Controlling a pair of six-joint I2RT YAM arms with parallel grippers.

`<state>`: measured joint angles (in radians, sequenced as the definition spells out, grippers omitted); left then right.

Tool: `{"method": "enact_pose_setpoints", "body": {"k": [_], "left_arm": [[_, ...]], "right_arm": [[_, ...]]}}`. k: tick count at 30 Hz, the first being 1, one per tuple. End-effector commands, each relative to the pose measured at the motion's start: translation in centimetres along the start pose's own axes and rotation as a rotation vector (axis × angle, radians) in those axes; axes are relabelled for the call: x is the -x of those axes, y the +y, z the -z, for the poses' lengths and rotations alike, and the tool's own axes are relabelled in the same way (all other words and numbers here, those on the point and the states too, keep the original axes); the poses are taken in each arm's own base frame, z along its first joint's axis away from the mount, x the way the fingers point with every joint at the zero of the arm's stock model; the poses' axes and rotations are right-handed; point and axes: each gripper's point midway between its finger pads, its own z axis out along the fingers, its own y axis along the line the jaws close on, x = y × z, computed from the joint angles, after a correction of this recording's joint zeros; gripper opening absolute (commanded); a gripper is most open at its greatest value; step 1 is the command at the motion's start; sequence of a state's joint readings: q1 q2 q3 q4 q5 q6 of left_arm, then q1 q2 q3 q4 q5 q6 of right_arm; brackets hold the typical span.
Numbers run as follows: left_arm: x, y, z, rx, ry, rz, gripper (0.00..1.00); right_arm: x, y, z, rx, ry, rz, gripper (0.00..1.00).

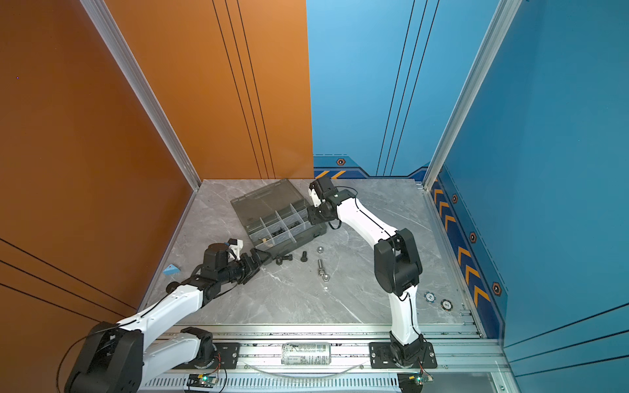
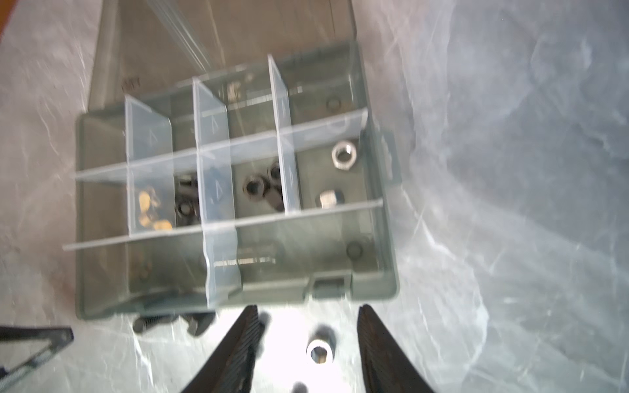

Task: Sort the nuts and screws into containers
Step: 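Move the open right gripper back above the last silver hex nut, then lower the right gripper and close it on the silver hex nut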

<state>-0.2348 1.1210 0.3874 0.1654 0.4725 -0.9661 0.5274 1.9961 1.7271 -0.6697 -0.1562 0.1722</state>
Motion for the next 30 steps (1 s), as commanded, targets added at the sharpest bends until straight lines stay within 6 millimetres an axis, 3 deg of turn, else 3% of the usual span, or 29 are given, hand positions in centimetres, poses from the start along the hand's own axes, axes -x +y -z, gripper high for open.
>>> {"method": "enact_pose_setpoints", "body": {"k": [1,7,13,30], "left_arm": [[0.1,-0.6,-0.2,-0.016,0.013,-0.011,0.98],[0.1,-0.7,-0.2,-0.019,0.013,-0.011,0.98],[0.1,-0.7,-0.3,-0.018,0.017,-0.012,0.98],[-0.1,-0.6,-0.3,-0.017,0.027,-0.010,0.98]], "right_arm": [[-3.6,-0.3,-0.5,-0.040,0.089,0.005,0.50],[-6.6,-0.4,-1.4,-0.047,0.137,-0.022,0.50],[-8.4,0.1,-2.5,-0.051,0.166,-0.018,0.49],[-10.1,-1.0,-5.2,-0.143,0.209,0.121,0.44]]}}
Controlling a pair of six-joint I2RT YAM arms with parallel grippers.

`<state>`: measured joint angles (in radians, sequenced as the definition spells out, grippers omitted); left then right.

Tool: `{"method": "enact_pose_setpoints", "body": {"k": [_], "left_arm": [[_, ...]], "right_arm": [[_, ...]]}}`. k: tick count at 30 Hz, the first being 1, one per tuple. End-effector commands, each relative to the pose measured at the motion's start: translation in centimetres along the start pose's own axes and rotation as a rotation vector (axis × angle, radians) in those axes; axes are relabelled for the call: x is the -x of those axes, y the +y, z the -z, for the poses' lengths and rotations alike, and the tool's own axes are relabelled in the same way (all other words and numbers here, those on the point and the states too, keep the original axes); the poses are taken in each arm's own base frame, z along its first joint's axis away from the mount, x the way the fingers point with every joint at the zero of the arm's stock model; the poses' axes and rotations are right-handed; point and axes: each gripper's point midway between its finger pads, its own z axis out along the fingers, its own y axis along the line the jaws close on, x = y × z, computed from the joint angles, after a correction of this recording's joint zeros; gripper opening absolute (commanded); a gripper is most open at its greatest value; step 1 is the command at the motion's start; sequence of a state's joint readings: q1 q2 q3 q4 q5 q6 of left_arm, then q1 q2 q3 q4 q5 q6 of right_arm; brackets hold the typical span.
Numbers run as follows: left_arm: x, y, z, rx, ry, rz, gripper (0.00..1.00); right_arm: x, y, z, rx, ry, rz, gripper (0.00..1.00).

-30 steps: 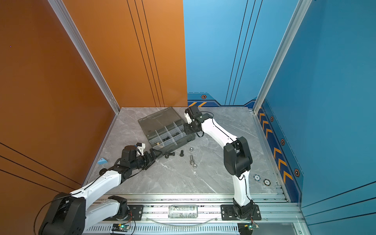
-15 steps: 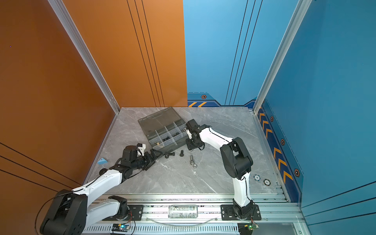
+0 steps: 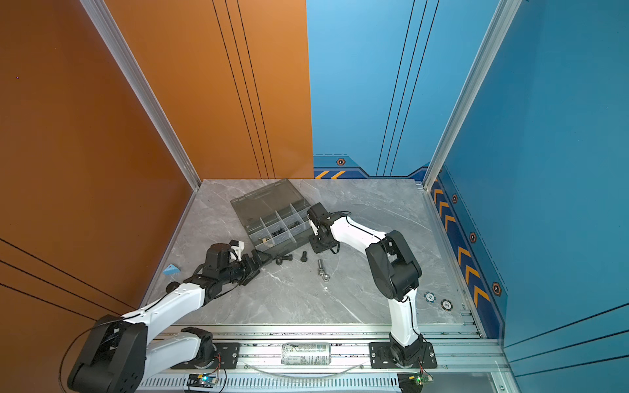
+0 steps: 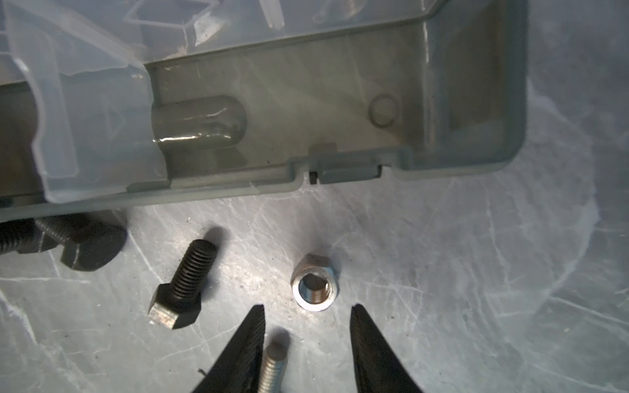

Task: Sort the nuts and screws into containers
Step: 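Lower the right gripper and close it on the silver hex nut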

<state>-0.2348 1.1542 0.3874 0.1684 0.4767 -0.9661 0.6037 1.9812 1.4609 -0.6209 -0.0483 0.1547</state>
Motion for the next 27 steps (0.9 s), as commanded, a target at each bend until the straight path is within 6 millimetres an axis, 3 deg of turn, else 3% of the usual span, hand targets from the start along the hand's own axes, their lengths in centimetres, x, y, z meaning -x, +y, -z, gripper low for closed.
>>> {"method": "enact_pose_setpoints", "body": {"k": [1,27], "left_arm": [[0.2,-1.3,0.2,-0.036,0.007,-0.025,0.98],[0.2,-1.3,0.1,-0.031,0.011,-0.023,0.98]], "right_arm": [[-0.6,-0.5,-1.3,-0.046,0.018,0.049,0.44],[-1.8,0.0,-3.9,-0.020,0.050,0.070,0.39]]}}
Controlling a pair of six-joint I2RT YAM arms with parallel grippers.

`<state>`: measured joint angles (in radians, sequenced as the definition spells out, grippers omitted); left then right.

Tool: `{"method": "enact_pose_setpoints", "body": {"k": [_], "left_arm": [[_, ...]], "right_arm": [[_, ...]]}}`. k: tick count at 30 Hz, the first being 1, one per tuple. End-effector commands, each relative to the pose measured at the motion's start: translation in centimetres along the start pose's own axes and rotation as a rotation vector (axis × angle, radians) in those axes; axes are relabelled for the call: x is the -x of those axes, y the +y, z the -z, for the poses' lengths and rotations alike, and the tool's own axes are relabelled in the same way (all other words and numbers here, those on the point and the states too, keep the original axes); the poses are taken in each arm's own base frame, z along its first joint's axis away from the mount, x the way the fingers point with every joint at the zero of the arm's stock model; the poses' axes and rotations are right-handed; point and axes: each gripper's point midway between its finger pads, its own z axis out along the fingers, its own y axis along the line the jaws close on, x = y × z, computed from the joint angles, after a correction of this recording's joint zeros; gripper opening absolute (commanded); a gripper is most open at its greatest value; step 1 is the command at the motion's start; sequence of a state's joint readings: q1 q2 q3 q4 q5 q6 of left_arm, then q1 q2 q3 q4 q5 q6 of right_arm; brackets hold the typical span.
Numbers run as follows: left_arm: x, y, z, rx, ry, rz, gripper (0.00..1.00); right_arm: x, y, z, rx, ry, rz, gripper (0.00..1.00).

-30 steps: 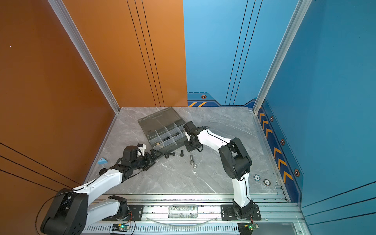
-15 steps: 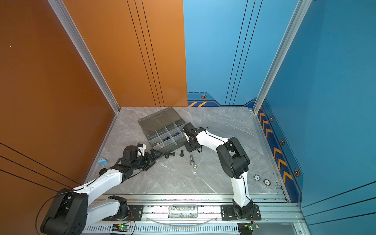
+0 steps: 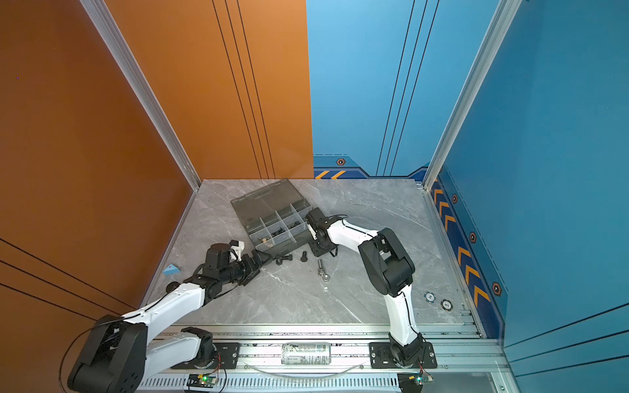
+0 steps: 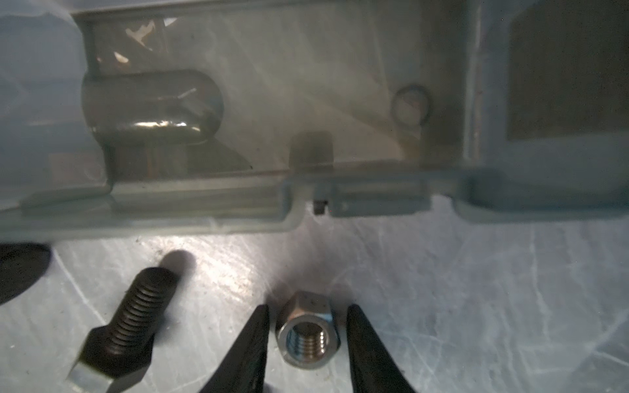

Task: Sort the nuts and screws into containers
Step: 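Lower the right gripper and close it on the silver hex nut, then lift the silver hex nut and carry it over the box with the right gripper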

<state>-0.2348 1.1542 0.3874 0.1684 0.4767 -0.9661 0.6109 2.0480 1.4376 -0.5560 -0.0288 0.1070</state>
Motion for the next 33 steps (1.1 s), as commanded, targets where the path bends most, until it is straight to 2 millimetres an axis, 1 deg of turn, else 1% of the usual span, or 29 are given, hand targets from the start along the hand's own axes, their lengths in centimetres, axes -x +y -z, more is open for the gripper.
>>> {"method": "enact_pose_setpoints", "body": {"k": [1,7,11,12,15,18,23,24,25,30,33], "left_arm": [[0.2,-1.3,0.2,-0.033,0.011,-0.025,0.98],[0.1,-1.3,0.3,-0.029,0.009,-0.026,0.98],[0.1,-1.3,0.3,-0.026,0.008,-0.026,0.98],[0.1,-1.3,0.4,-0.027,0.008,-0.027,0.98],[0.2,-1.3,0.4,-0.027,0.006,-0.026,0.98],[0.2,-1.3,0.4,-0.026,0.005,-0.027,0.98],[0.2,-1.3,0.5,-0.025,0.003,-0.027,0.98],[0.2,-1.4,0.5,-0.026,0.002,-0.027,0.98],[0.3,-1.4,0.5,-0.026,0.001,-0.027,0.98],[0.3,-1.4,0.5,-0.026,0.003,-0.027,0.98],[0.3,-1.5,0.5,-0.028,0.002,-0.028,0.98]], "right_arm": [[-1.0,0.2,-0.9,0.001,0.026,0.015,0.39],[-1.1,0.2,-1.2,0.005,0.029,0.013,0.37],[-1.1,0.2,-1.3,0.006,0.028,0.016,0.34],[-1.9,0.1,-2.4,0.003,0.057,0.016,0.34],[-2.1,0.0,-2.6,0.001,0.066,0.014,0.31],[-2.3,-0.1,-2.6,0.002,0.072,0.012,0.24],[-2.5,-0.3,-1.9,0.000,0.076,0.007,0.10],[-2.6,-0.4,-1.9,0.003,0.080,0.005,0.09],[-2.0,-0.3,-0.8,0.011,0.055,0.003,0.07],[-0.7,0.1,1.5,0.069,0.000,-0.010,0.03],[0.6,0.9,3.1,0.136,-0.062,0.002,0.02]]}}
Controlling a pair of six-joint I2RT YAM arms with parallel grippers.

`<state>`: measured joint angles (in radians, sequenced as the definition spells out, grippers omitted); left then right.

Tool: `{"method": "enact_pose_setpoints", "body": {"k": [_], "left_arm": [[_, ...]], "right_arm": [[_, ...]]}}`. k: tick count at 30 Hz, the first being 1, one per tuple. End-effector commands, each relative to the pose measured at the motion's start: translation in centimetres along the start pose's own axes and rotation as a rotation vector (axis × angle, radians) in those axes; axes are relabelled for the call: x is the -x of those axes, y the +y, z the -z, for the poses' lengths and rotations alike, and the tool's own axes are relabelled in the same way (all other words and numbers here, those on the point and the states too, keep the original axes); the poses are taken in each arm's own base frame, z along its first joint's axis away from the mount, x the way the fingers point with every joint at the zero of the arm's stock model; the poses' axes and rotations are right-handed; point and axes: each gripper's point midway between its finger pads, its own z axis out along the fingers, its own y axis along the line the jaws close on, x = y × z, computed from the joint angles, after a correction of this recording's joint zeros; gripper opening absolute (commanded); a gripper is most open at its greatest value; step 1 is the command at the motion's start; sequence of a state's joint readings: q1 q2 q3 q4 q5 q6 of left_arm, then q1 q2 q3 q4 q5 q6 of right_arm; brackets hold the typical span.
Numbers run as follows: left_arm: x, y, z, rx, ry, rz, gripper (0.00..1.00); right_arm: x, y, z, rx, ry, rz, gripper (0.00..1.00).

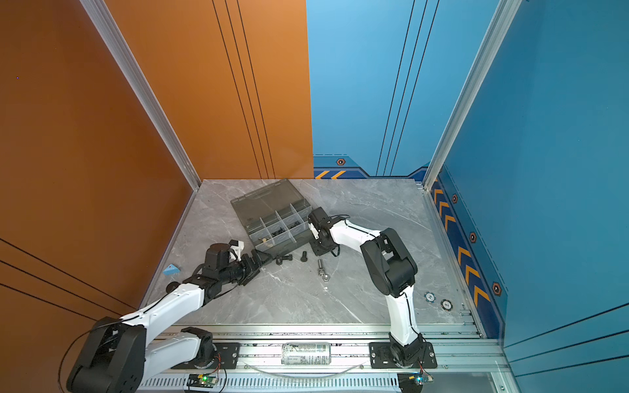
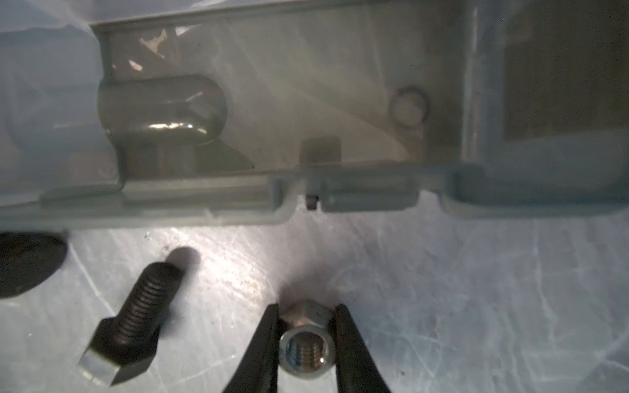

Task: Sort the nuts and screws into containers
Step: 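Lift the silver hex nut and carry it over the box with the right gripper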

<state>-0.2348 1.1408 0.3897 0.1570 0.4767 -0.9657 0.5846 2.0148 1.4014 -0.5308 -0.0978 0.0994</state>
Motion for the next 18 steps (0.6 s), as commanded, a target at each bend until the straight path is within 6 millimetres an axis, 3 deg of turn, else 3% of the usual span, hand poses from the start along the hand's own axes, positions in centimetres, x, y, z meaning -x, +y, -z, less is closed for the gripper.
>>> {"method": "enact_pose_setpoints", "body": {"k": [1,7,13,18], "left_arm": [[0.4,-1.2,0.3,-0.023,0.003,-0.024,0.98],[0.4,-1.4,0.4,-0.028,0.004,-0.028,0.98],[0.3,-1.3,0.5,-0.029,0.005,-0.031,0.98],[0.3,-1.3,0.7,-0.031,0.000,-0.031,0.98]], "right_arm": [[1.2,1.5,2.8,0.097,-0.065,0.030,0.02],[4.2,2.6,5.4,0.167,-0.159,0.047,0.01],[8.4,2.2,7.5,0.195,-0.255,0.036,0.01],[12.3,1.5,8.0,0.171,-0.330,0.031,0.02]]}}
